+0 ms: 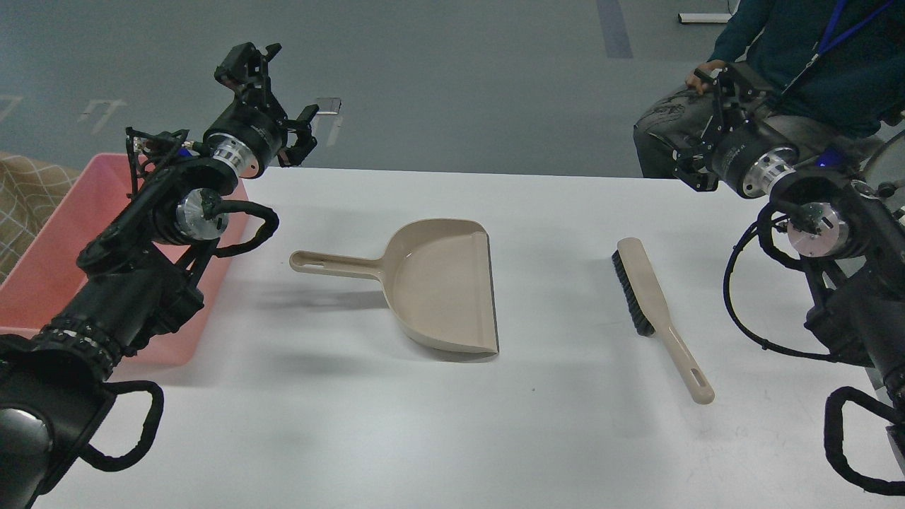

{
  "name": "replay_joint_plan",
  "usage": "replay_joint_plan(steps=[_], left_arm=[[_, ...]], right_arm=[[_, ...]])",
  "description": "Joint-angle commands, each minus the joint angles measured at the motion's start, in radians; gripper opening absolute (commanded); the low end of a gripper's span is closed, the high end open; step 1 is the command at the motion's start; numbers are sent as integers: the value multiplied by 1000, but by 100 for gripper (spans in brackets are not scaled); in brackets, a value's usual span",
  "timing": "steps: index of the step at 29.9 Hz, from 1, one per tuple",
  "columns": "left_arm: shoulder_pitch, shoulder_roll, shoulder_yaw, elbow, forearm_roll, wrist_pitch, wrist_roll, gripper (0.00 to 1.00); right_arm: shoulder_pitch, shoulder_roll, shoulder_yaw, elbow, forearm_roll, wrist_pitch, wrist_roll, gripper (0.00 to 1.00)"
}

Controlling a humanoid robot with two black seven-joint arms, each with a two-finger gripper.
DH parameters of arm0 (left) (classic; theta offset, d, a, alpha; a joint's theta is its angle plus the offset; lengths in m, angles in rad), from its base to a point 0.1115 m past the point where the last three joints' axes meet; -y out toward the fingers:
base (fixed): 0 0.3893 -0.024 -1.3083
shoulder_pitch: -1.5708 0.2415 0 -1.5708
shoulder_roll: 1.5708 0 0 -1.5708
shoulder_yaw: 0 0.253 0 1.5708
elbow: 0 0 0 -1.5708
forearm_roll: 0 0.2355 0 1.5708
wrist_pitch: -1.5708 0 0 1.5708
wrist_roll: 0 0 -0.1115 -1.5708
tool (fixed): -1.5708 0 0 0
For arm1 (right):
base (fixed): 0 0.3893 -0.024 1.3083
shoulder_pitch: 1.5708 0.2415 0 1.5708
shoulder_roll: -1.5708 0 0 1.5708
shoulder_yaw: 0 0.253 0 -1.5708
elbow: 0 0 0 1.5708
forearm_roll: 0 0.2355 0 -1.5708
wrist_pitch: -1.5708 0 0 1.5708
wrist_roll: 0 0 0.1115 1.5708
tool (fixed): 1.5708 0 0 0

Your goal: Sweep and dump garbage into bin

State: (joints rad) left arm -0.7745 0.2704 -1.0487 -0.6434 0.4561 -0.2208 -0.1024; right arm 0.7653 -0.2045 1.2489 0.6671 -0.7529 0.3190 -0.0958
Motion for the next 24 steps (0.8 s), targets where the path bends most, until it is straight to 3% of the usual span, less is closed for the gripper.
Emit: replay_joint_plan(steps=[1,6,13,18,24], left_arm=[[-15,-5,-4,27,-1,-20,-2,98],[-23,-33,-1,37,-1,-28,-3,98],[-3,-40,-19,28,-22,-40,-51,98],[40,52,-21,27,-66,-43,-50,98],[37,67,-25,24,-70,-45,-57,98]], right_arm=[[-15,14,-2,0,0,2,19,100],[-6,50,0,8,0,-1,21,100],[42,1,0,9,0,2,36,100],[45,-7,-2,8,0,6,36,100],[45,30,-2,9,0,8,39,100]])
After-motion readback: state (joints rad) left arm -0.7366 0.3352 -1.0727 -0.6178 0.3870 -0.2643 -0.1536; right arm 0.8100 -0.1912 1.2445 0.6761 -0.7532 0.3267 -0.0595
